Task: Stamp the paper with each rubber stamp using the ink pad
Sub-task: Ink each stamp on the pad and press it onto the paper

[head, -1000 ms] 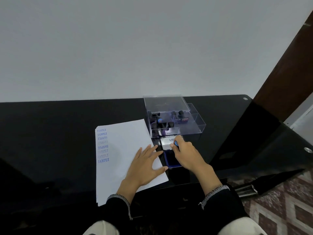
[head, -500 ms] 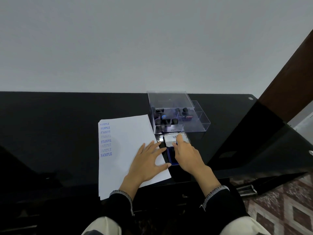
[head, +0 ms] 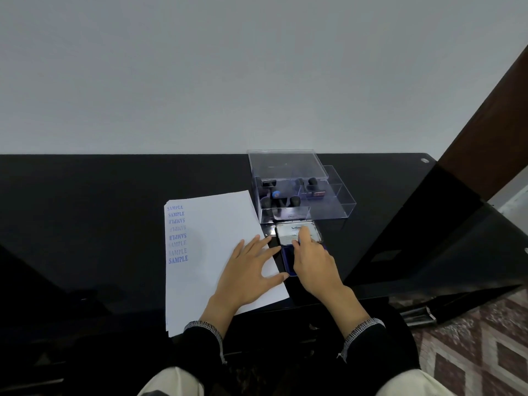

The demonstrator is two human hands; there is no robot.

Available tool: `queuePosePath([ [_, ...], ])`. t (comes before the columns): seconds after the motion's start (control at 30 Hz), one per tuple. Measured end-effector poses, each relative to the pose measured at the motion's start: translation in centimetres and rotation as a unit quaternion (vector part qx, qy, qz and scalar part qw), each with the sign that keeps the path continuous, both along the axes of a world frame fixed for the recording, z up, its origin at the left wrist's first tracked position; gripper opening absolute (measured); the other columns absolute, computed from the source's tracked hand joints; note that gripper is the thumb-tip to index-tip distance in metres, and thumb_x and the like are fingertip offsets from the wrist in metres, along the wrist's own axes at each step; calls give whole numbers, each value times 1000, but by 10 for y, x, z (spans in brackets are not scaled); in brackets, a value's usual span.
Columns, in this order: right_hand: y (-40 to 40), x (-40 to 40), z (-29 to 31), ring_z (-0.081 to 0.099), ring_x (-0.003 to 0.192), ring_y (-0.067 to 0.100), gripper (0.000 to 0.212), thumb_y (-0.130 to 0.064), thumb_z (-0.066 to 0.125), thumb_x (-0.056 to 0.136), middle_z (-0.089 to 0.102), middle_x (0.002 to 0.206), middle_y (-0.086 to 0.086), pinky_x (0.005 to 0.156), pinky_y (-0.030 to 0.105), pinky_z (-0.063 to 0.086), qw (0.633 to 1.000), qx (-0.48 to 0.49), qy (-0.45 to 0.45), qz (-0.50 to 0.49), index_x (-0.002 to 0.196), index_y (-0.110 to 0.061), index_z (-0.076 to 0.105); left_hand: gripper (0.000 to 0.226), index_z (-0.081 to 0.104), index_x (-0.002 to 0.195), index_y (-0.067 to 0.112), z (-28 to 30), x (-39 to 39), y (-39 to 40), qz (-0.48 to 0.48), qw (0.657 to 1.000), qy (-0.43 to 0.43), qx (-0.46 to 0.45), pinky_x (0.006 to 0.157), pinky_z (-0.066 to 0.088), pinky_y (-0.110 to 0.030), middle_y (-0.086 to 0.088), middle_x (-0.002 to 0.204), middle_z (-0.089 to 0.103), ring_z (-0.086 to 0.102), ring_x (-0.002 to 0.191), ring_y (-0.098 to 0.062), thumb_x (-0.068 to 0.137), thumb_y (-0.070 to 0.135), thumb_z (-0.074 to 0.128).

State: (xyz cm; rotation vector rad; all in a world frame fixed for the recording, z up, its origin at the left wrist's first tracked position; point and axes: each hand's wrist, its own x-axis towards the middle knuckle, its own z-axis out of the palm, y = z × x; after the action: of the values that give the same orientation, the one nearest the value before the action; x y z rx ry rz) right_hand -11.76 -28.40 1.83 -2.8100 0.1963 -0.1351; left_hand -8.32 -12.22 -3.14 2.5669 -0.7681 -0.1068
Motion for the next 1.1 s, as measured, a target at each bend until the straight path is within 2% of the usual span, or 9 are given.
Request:
queuePosePath([
  [0.23,-3,13,10,44,59,23,6,-20,35,102,53,79,7,52,36,32,998,48,40,29,102,-14,34,73,31,147,40,0,0,0,-2,1000,6,-2,121,-5,-35,13,160,14,1,148,-6,85,76,35],
  [0.33,-3,14,11,44,57,21,5,-19,36,101,53,77,7,51,36,34,997,59,36,36,103,-14,35,80,31,147,40,1,0,0,-6,1000,8,-1,121,-5,-35,13,160,15,1,148,-6,80,81,27],
  [0.47,-3,3,3,42,51,14,11,-22,35,103,47,66,-3,44,28,28,999,32,7,22,107,-12,36,71,31,147,40,1,0,0,-1,1000,4,2,121,-5,-34,14,160,14,1,148,-6,85,75,36],
  [0.57,-3,-1,0,46,55,17,14,-25,34,103,50,69,-3,47,31,32,1000,18,1,11,108,-13,35,74,31,147,41,-1,0,0,-1,1000,0,3,121,-5,-33,14,160,14,1,148,-5,82,77,31],
  [0.67,-3,3,4,42,53,13,16,-26,34,103,50,73,-3,45,28,28,1000,9,8,15,110,-12,36,75,31,147,41,-1,0,0,0,1000,-3,4,121,-5,-34,15,160,15,1,148,-5,82,79,30],
  [0.83,-4,12,11,44,61,24,12,-24,34,102,52,77,3,57,35,34,999,23,31,26,108,-13,36,76,31,147,41,-1,0,0,0,1000,0,4,121,-5,-34,14,160,15,2,148,-6,82,79,31],
  [0.93,-3,7,6,47,61,24,10,-25,34,102,53,76,1,55,36,36,999,28,13,16,104,-15,35,71,30,147,41,0,0,0,2,1000,0,6,121,-5,-34,15,160,14,1,148,-5,85,75,36],
  [1.1,-3,-2,-1,49,61,22,9,-25,36,102,50,69,-5,55,36,37,999,50,-3,1,103,-16,33,74,32,147,41,0,0,-1,1,1000,-5,-2,121,-6,-33,15,160,15,1,148,-5,83,77,32],
])
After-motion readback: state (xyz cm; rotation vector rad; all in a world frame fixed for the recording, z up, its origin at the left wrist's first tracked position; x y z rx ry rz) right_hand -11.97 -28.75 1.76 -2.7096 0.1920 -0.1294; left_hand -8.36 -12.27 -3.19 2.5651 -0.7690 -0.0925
